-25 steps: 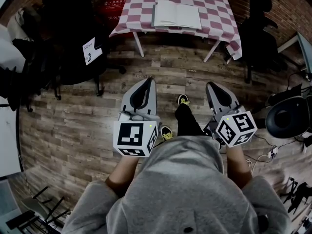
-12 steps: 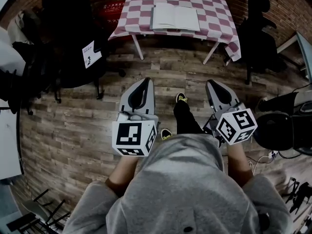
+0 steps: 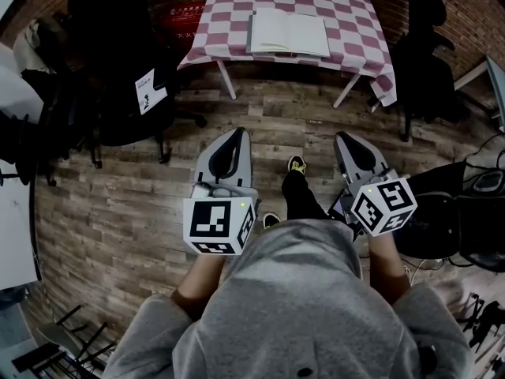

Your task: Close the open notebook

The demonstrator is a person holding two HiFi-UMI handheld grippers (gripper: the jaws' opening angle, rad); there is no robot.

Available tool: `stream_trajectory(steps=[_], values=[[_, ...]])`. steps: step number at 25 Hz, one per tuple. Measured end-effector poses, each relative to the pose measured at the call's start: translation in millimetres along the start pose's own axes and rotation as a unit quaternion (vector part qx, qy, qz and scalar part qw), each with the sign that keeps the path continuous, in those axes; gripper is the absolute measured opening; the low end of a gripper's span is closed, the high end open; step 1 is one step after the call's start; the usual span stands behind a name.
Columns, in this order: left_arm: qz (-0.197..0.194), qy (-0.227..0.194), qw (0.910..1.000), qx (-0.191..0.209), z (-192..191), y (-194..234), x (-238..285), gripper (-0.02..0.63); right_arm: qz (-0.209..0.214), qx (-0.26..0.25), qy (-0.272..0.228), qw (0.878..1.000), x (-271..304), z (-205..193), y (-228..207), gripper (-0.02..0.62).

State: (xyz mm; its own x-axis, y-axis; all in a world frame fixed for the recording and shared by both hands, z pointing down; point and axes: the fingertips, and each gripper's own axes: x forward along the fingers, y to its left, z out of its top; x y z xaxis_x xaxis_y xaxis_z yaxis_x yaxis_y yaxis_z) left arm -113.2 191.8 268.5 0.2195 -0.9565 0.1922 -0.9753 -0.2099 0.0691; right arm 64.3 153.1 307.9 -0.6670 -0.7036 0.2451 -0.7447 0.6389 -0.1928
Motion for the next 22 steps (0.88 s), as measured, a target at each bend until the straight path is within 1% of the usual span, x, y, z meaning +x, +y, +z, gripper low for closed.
stream_trajectory(steps=[7,16,22], values=[[0.003,0.011,0.9999,-0.003,1.1,15.4,30.4,0.011,0.002,0.006,0.005,1.0,30.6,7.6,-17.4,0.035],[0.004,0.025,0.9996,-0.013,1.5,32.9,87.6,0.011,0.003,0.011,0.021,1.0,68.6,14.1,-47.5,0.035],[0.009,0.046,0.9988,-0.016,-1.7,40.1,121.8,0.011,0.009,0.018,0.026,0.999,95.7,22.5,-70.4,0.035]])
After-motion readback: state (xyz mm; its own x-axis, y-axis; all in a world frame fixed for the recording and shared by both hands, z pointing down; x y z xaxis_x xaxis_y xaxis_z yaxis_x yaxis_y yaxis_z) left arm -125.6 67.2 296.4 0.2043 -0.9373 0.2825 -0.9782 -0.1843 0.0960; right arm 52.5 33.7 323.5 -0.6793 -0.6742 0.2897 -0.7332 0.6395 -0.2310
